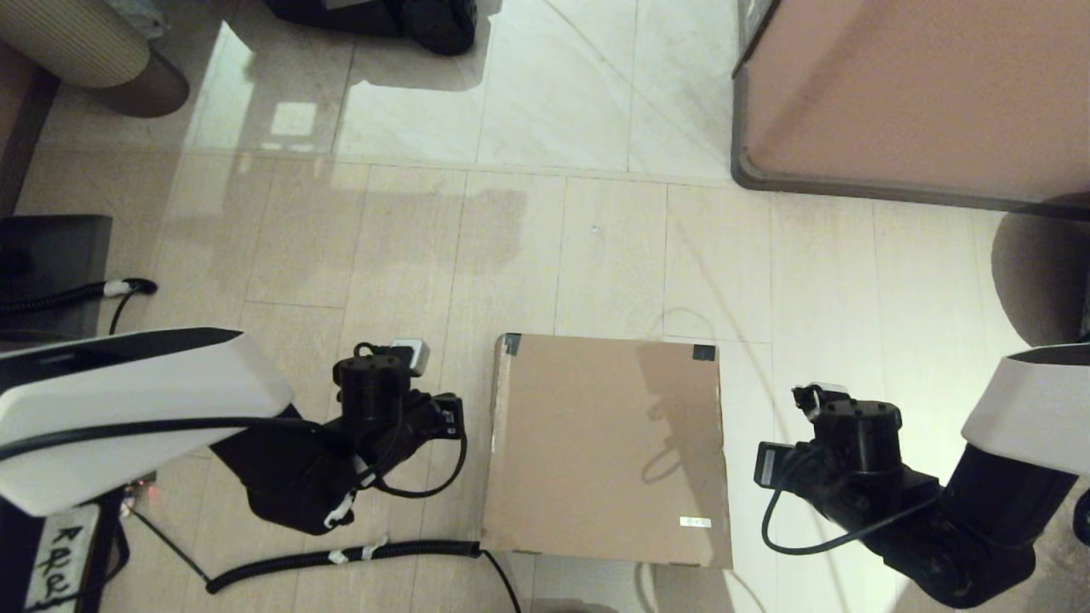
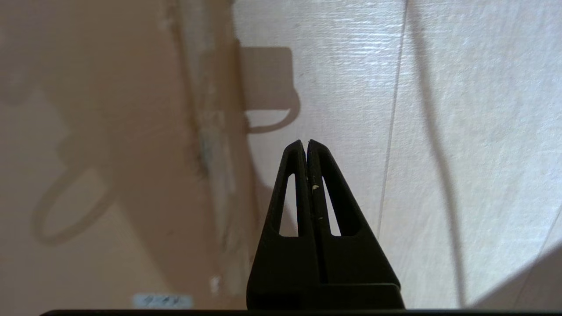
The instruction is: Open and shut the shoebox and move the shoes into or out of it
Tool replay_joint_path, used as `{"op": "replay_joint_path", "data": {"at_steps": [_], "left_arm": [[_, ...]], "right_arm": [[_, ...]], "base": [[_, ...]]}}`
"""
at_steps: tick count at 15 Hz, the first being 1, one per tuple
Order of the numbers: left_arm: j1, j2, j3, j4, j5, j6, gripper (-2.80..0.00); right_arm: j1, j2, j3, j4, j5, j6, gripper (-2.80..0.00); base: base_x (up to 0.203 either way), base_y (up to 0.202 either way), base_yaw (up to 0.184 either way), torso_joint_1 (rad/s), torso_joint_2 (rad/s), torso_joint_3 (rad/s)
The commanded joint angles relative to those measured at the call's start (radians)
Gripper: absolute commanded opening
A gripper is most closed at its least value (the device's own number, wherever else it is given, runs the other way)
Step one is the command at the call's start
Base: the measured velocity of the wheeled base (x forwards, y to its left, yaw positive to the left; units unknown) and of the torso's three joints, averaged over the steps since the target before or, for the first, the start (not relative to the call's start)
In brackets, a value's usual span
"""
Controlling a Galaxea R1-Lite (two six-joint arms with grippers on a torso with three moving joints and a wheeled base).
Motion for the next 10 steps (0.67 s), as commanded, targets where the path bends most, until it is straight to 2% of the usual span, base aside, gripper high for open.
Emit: {"op": "replay_joint_path", "data": {"at_steps": [1, 10], "left_arm": [[0.021, 0.059, -0.042, -0.004, 0.0, 0.011, -2.8], [0.025, 0.147, -0.142, 0.002, 0.0, 0.021, -2.8]], "right_arm": [[-0.019, 0.048, -0.033, -0.006, 0.001, -0.015, -2.8], [-0.049, 0.1, -0.072, 0.001, 0.003, -0.02, -2.8]], "base": [[0.0, 0.0, 0.0, 0.0, 0.0, 0.0], [0.0, 0.0, 0.0, 0.0, 0.0, 0.0]]}}
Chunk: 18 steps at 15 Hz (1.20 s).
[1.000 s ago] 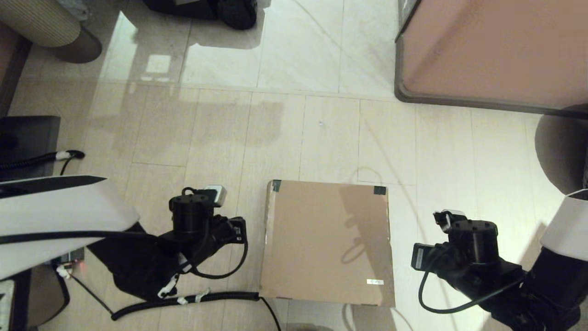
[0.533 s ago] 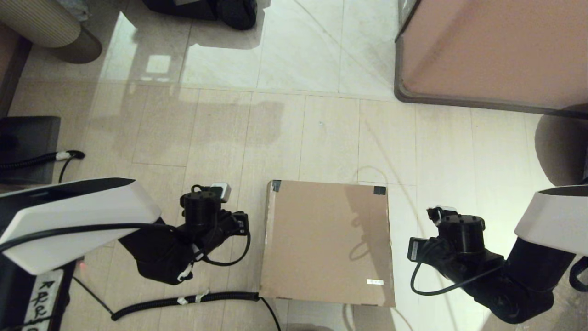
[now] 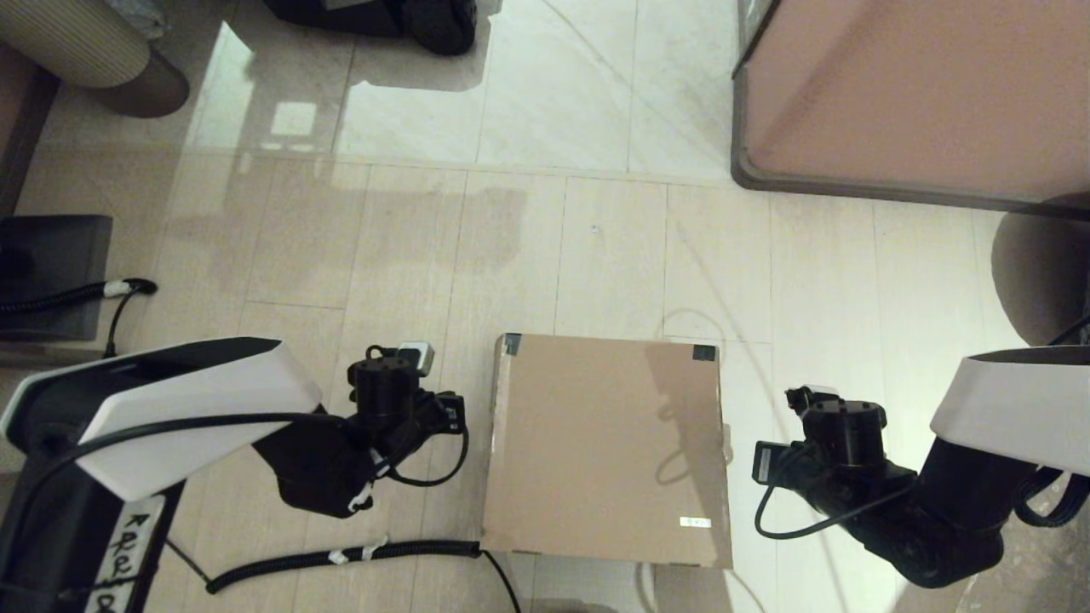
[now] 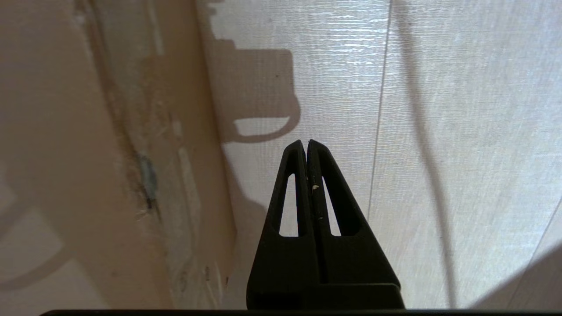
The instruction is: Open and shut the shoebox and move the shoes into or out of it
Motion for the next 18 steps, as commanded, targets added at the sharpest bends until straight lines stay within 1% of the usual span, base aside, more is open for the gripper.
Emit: {"op": "replay_joint_path", "data": {"at_steps": [1, 6, 10, 12, 18], "left_arm": [[-0.007, 0.028, -0.009, -0.006, 0.001, 0.002, -2.8], [-0.019, 0.05, -0.071, 0.022, 0.001, 0.002, -2.8], [-0.02, 0.063, -0.076, 0.023, 0.001, 0.004, -2.8], [-0.025, 0.076, -0.092, 0.023, 0.002, 0.013, -2.8], [-0.031, 0.105, -0.111, 0.023, 0.003, 0.013, -2.8]], "right_arm": [[-0.01, 0.009, 0.01, -0.007, -0.001, 0.001, -2.8], [-0.021, 0.015, -0.001, -0.007, -0.001, 0.001, -2.8], [-0.042, 0.017, 0.002, -0.007, -0.001, 0.001, -2.8], [-0.043, 0.031, -0.008, -0.007, -0.001, 0.001, -2.8], [-0.036, 0.076, -0.05, -0.007, -0.001, 0.0, -2.8]], "base": [[0.0, 0.0, 0.0, 0.0, 0.0, 0.0], [0.0, 0.0, 0.0, 0.0, 0.0, 0.0], [0.0, 0.0, 0.0, 0.0, 0.0, 0.0], [0.0, 0.0, 0.0, 0.0, 0.0, 0.0], [0.0, 0.0, 0.0, 0.0, 0.0, 0.0]]}}
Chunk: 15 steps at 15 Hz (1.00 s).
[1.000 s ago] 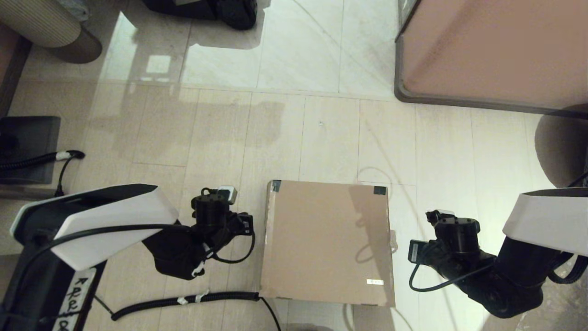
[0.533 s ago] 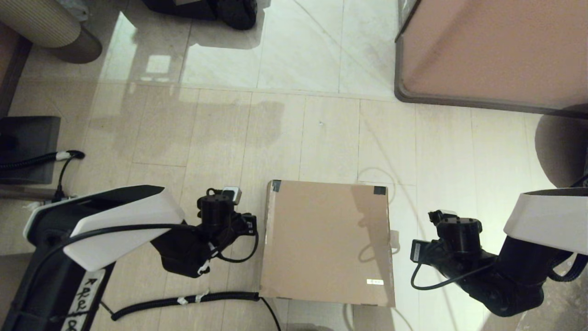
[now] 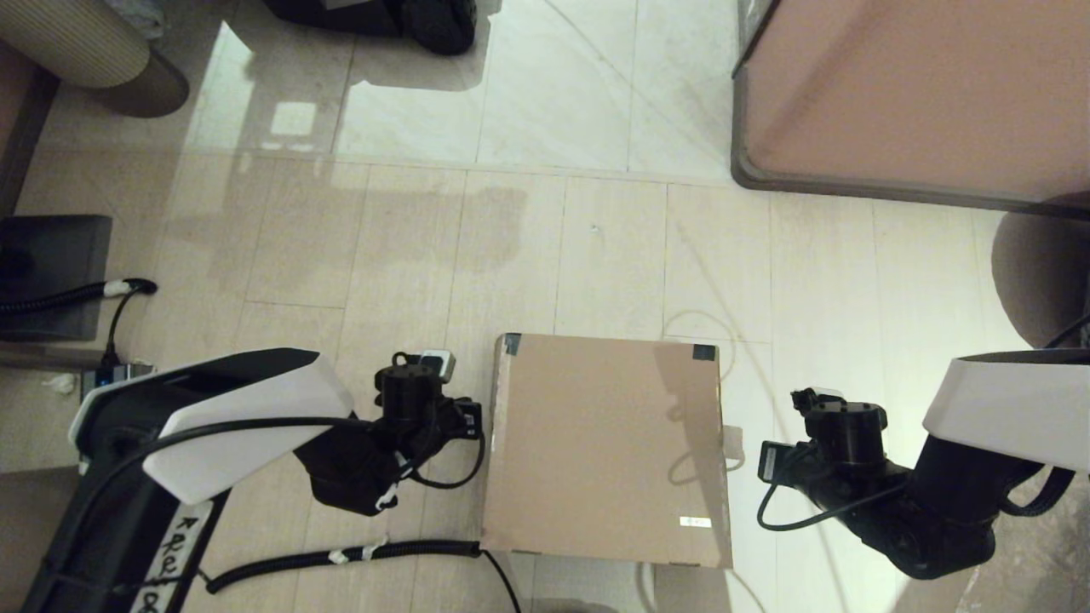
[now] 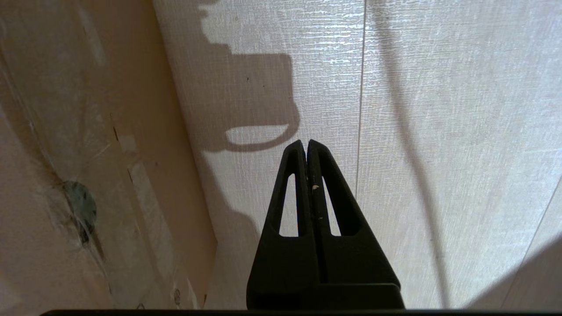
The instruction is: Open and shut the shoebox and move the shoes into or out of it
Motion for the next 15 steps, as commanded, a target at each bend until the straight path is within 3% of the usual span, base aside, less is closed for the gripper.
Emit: {"op": "replay_joint_path", "data": {"at_steps": [1, 9, 15], "left_arm": [[-0.002, 0.023, -0.01, -0.005, 0.001, -0.001, -2.8], [-0.016, 0.045, -0.206, 0.158, 0.002, -0.001, -2.8], [-0.031, 0.063, -0.243, 0.183, 0.001, -0.002, -2.8]], "right_arm": [[0.007, 0.041, -0.022, -0.007, -0.001, -0.01, -2.8], [0.019, 0.08, -0.198, 0.089, 0.007, -0.039, -2.8], [0.085, 0.083, -0.287, 0.168, 0.029, -0.04, -2.8]], "base": [[0.0, 0.0, 0.0, 0.0, 0.0, 0.0], [0.0, 0.0, 0.0, 0.0, 0.0, 0.0], [0.0, 0.0, 0.0, 0.0, 0.0, 0.0]]}}
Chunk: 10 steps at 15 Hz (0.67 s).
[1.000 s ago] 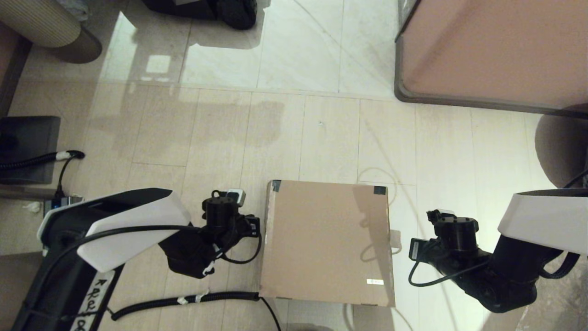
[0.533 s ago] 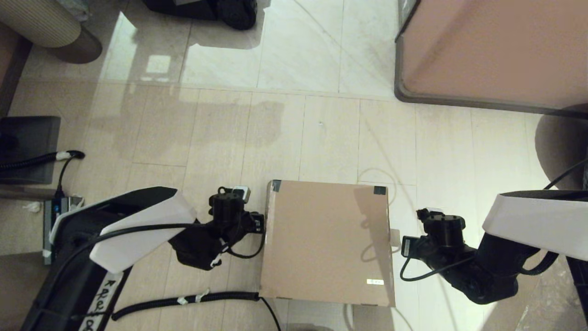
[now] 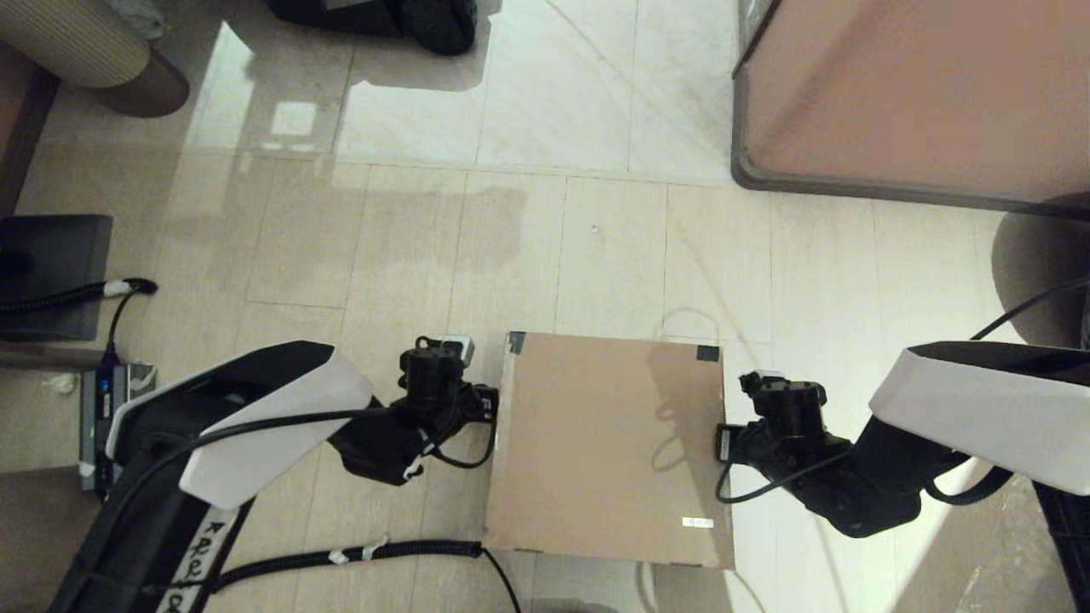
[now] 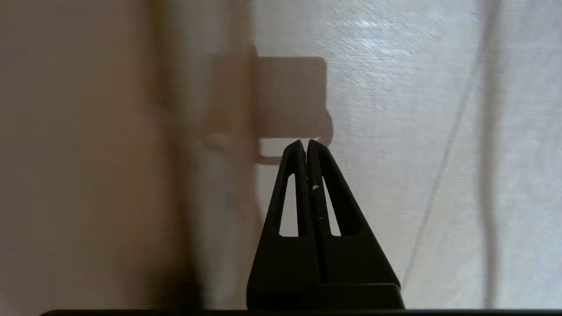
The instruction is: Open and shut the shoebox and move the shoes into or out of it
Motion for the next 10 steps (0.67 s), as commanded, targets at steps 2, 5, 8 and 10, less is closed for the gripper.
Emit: {"op": "replay_joint_path", "data": {"at_steps": [2, 5, 8, 10], "left_arm": [[-0.003, 0.013, -0.057, 0.027, 0.0, -0.001, -2.8], [-0.003, 0.032, -0.15, 0.08, 0.0, -0.002, -2.8], [0.002, 0.046, -0.262, 0.139, 0.002, -0.003, -2.8], [0.01, 0.061, -0.352, 0.182, 0.003, -0.003, -2.8]], "right_arm": [[0.023, 0.005, -0.072, 0.04, 0.01, 0.001, -2.8], [0.023, 0.025, -0.176, 0.094, 0.011, 0.001, -2.8], [0.023, 0.062, -0.304, 0.117, 0.017, 0.001, -2.8], [0.022, 0.082, -0.384, 0.141, 0.017, 0.001, -2.8]], "base": [[0.0, 0.0, 0.0, 0.0, 0.0, 0.0], [0.0, 0.0, 0.0, 0.0, 0.0, 0.0], [0.0, 0.0, 0.0, 0.0, 0.0, 0.0], [0.0, 0.0, 0.0, 0.0, 0.0, 0.0]]}}
